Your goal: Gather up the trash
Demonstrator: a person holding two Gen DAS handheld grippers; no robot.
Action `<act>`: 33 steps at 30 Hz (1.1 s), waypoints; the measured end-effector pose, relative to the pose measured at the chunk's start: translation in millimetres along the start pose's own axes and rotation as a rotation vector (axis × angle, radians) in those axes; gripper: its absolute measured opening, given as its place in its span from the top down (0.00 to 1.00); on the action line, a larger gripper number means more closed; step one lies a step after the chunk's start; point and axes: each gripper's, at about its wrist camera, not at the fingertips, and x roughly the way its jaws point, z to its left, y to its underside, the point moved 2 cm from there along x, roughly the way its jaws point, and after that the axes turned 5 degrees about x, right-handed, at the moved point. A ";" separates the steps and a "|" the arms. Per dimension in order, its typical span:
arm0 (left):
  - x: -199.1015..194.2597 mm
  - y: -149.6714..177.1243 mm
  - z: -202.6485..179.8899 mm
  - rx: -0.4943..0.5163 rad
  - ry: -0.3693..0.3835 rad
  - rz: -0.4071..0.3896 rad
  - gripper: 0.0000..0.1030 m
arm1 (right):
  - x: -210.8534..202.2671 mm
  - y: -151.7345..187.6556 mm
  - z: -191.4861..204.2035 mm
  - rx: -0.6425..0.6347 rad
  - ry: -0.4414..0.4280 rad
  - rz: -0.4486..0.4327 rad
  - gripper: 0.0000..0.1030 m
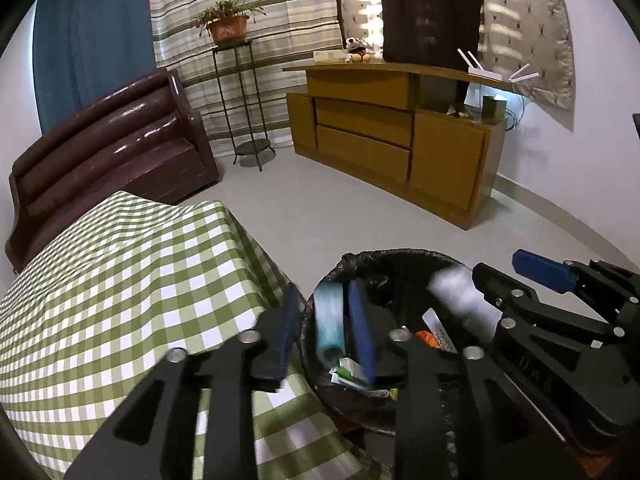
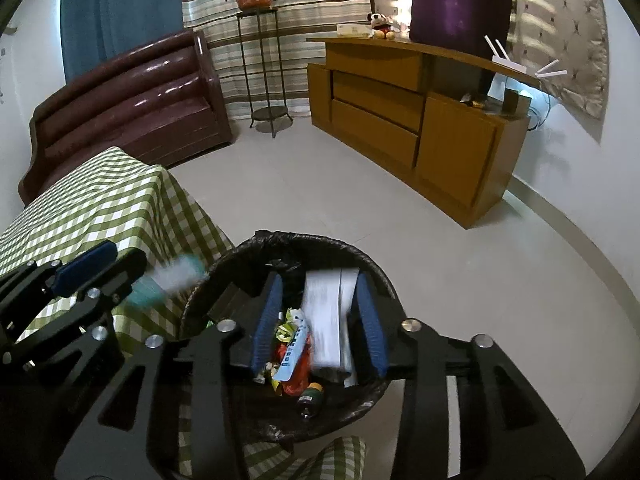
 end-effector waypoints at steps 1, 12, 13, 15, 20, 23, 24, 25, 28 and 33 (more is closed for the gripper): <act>-0.1 0.1 -0.2 0.000 0.001 0.000 0.63 | -0.3 -0.4 0.3 0.001 0.002 -0.003 0.60; -3.6 0.0 -0.4 -0.009 0.003 -0.007 0.51 | -9.8 -6.7 -6.9 0.022 0.025 -0.035 0.52; -5.3 0.5 -0.4 -0.010 0.003 -0.009 0.49 | -11.2 -6.9 -6.9 0.022 0.026 -0.038 0.49; -9.5 2.1 0.9 -0.011 0.000 -0.016 0.46 | -15.8 -8.4 -6.6 0.025 0.029 -0.050 0.44; -24.7 2.7 5.6 -0.028 -0.002 -0.032 0.44 | -28.3 -9.4 -6.9 0.029 0.033 -0.071 0.40; -35.8 3.2 9.2 -0.036 -0.014 -0.047 0.40 | -38.3 -8.9 -5.9 0.028 0.036 -0.086 0.40; -40.3 3.6 10.8 -0.040 -0.017 -0.053 0.39 | -41.1 -8.6 -6.1 0.029 0.037 -0.090 0.40; -45.1 4.2 12.6 -0.043 -0.022 -0.060 0.37 | -44.8 -8.2 -5.9 0.029 0.038 -0.096 0.40; -56.3 5.3 16.8 -0.049 -0.034 -0.075 0.33 | -53.2 -7.7 -4.1 0.024 0.037 -0.108 0.40; -74.3 8.9 23.5 -0.069 -0.047 -0.095 0.31 | -68.6 -4.5 2.3 0.012 0.037 -0.128 0.39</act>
